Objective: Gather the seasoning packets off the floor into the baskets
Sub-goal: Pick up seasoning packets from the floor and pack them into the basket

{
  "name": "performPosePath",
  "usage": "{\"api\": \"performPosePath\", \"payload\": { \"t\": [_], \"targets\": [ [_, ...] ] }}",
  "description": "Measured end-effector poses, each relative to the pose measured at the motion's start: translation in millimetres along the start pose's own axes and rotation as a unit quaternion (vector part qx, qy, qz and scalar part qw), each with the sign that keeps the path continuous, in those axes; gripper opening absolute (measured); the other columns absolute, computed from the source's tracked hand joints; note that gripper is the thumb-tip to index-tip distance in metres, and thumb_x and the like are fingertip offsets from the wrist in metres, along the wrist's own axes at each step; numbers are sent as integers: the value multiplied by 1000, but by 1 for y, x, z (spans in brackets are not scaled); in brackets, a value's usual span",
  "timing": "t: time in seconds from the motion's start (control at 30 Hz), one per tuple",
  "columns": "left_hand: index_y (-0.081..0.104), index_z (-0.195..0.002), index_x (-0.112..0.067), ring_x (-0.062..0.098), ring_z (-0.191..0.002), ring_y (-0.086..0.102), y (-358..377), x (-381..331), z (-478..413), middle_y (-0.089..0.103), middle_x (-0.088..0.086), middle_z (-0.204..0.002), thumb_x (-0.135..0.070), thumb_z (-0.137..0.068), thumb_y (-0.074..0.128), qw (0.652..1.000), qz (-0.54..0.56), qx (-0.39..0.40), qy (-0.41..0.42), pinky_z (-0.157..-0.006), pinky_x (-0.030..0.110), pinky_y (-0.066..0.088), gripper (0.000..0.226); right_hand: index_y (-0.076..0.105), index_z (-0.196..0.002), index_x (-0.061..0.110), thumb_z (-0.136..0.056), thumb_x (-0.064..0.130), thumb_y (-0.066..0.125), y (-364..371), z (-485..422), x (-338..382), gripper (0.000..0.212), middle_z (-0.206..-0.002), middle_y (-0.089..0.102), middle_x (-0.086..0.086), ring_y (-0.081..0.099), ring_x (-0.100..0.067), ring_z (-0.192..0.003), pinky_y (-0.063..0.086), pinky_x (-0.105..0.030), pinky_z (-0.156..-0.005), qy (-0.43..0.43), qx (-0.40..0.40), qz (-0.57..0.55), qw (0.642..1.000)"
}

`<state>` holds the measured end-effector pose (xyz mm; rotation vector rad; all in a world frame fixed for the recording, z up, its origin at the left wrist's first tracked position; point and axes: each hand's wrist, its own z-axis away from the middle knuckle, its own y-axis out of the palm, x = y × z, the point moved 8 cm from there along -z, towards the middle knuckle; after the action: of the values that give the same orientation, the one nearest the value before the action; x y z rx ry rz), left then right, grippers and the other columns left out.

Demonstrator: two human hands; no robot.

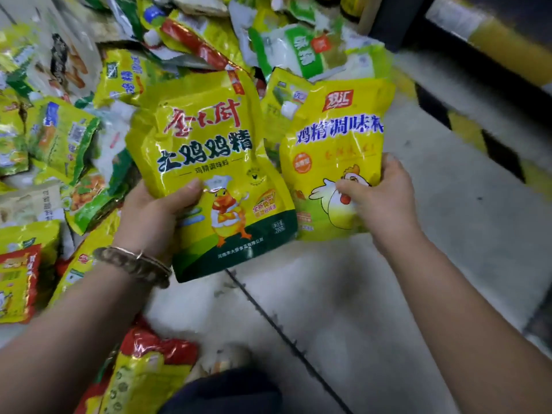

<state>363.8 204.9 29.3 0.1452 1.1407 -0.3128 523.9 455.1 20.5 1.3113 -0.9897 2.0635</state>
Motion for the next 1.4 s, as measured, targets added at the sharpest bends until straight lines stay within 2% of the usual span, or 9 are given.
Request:
{"api": "performPosePath", "payload": {
  "t": [0.2,0.37,0.47,0.67,0.93,1.03,1.1,1.23,1.4],
  "targets": [
    [53,-78,-15,1,-40,57,89,-110,84,60,-12,-45,-9,-87,59,997,-53,60,7,-38,17,46,13,44,-81,25,-72,2,74,-139,67,44,38,-79,59,5,57,-3,-64,47,-17,-57,73,-132,-62,987],
    [53,-106,-7,1,-45,59,146,-187,170,63,-14,-50,-14,-83,64,987,-114,109,-30,-40,18,47,26,49,-81,19,-86,15,67,-246,148,109,19,-73,59,6,54,9,-52,41,-8,-53,99,-220,-126,962],
    [54,-82,-16,1,-49,60,196,-219,236,61,-18,-47,-14,-84,62,972,-173,146,-55,-35,14,42,9,53,-85,15,-90,13,61,-323,200,131,9,-74,61,9,58,4,-59,46,-14,-58,127,-281,-175,935],
    [47,-73,-17,-16,-42,51,350,-208,374,50,-29,-37,4,-87,54,906,-254,338,-29,-46,0,38,26,47,-73,20,-90,3,55,-506,300,115,26,-71,54,4,51,-7,-63,41,-24,-63,154,-381,-175,895],
    [49,-126,-10,13,-92,64,524,-127,465,65,-5,-102,-11,-78,70,856,-266,443,21,-89,32,51,52,48,-85,20,-83,12,59,-673,330,17,14,-86,58,0,58,-17,-80,48,-38,-78,177,-455,-158,858],
    [34,-142,-10,26,-126,45,539,-115,467,45,13,-138,-23,-69,78,839,-397,331,170,-104,37,37,87,40,-132,10,-88,14,59,-680,317,-7,48,-117,54,-3,59,-1,-95,46,-20,-82,245,-412,15,878],
    [22,-148,-15,31,-137,28,542,-120,478,24,20,-149,-34,-69,79,793,-465,283,275,-110,39,27,100,16,-150,9,-89,23,60,-682,303,-5,75,-150,29,-15,36,-24,-136,33,-34,-108,213,-372,191,883],
    [8,-149,-35,32,-145,-4,572,-91,519,-6,9,-158,-68,-76,53,567,-606,380,408,-113,57,3,92,8,-152,17,-99,43,38,-649,266,-2,66,-159,-1,-14,-3,-35,-146,1,-54,-114,146,-218,362,894],
    [10,-149,-31,37,-143,12,588,-65,523,13,11,-157,-75,-74,33,490,-665,349,443,-105,68,12,90,14,-150,9,-95,50,28,-631,255,-14,70,-157,9,-21,4,-42,-144,1,-60,-111,160,-231,374,884]
  ]
}}
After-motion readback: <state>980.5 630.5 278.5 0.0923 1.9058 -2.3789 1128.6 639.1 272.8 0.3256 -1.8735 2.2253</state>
